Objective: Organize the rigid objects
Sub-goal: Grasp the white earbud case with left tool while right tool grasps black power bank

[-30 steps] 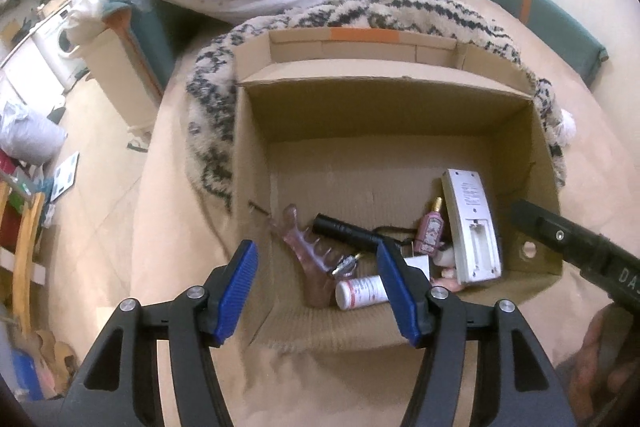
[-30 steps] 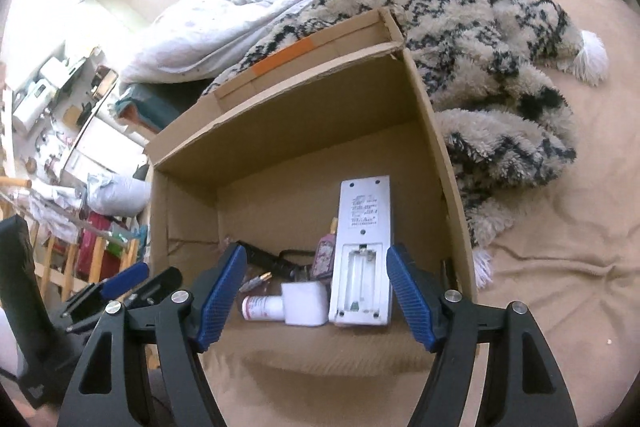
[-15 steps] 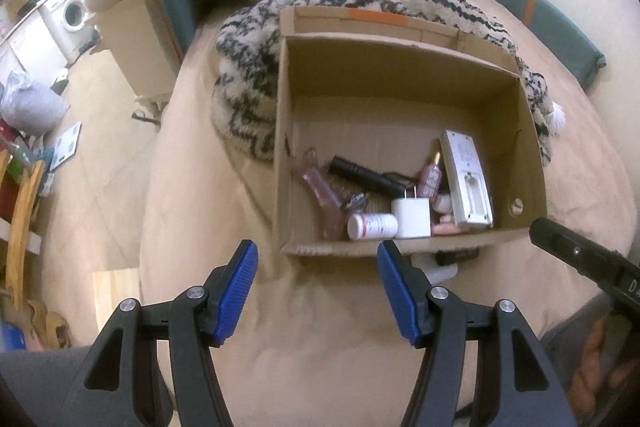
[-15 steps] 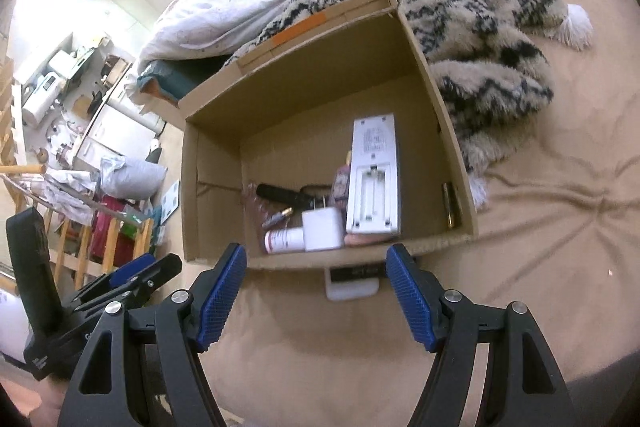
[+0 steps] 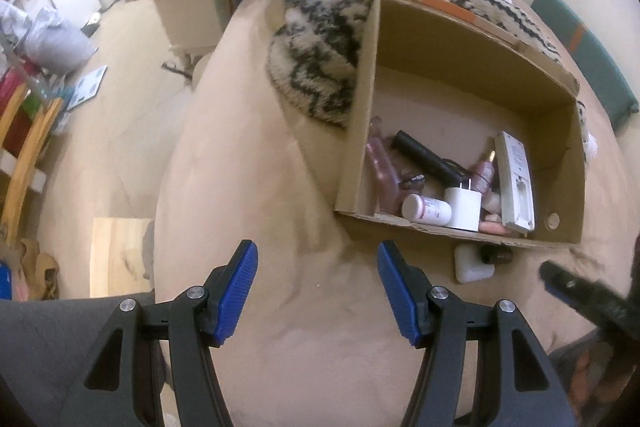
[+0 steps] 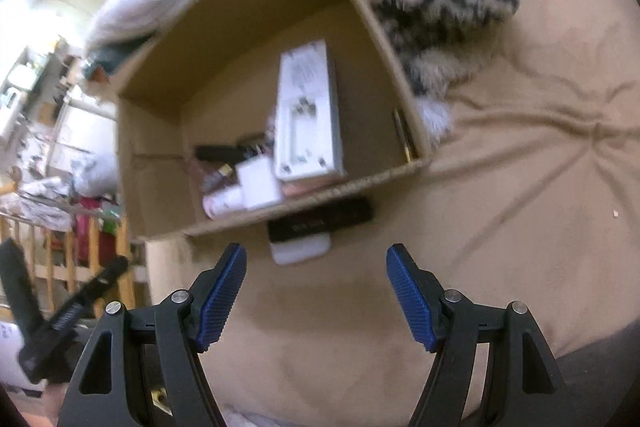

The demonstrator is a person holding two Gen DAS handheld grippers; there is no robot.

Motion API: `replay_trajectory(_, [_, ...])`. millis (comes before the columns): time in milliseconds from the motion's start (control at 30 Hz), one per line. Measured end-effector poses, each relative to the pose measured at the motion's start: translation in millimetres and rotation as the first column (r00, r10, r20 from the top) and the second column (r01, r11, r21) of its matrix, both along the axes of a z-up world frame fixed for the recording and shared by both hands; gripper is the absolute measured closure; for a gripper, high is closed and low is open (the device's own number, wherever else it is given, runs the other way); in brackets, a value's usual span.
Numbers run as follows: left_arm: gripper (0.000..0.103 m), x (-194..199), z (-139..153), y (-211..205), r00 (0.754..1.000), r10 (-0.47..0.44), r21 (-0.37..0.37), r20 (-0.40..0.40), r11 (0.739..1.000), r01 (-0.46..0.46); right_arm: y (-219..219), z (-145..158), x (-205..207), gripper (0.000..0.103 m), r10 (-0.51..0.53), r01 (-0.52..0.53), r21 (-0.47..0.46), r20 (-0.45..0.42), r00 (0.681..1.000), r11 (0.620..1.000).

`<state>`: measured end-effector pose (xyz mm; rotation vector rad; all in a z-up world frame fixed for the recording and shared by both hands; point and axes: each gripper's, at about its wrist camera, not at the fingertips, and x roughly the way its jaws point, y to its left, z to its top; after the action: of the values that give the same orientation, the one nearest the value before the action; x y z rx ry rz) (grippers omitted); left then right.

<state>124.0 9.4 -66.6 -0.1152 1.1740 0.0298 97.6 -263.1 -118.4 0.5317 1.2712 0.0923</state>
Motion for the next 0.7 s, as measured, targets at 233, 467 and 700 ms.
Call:
replay_trajectory(233, [0.044,2.8,2.7,-7.1,1.000,-0.016,-0.064,-0.016,0.998,0.015,30.8,-22.2,33.4,0.027,0.140,-0.144,-0.087,-0.054,0.989,0.986])
replay_trajectory(467, [0.044,-0.1,8.0,-12.7,0.999,-0.037,-0.082,-0.006,0.996,0.037,44.1,-40.7,61.0,0.014,0.213,-0.223,-0.131,-0.087,0.973,0.966])
replay_trajectory(700, [0.044,1.1,3.9,-14.6,0.999,-0.034,-0.101,-0.025,0.994,0.031,46.2,-55.9,67.9,0.013,0.193,-0.205,-0.115,-0.106,0.976,0.972])
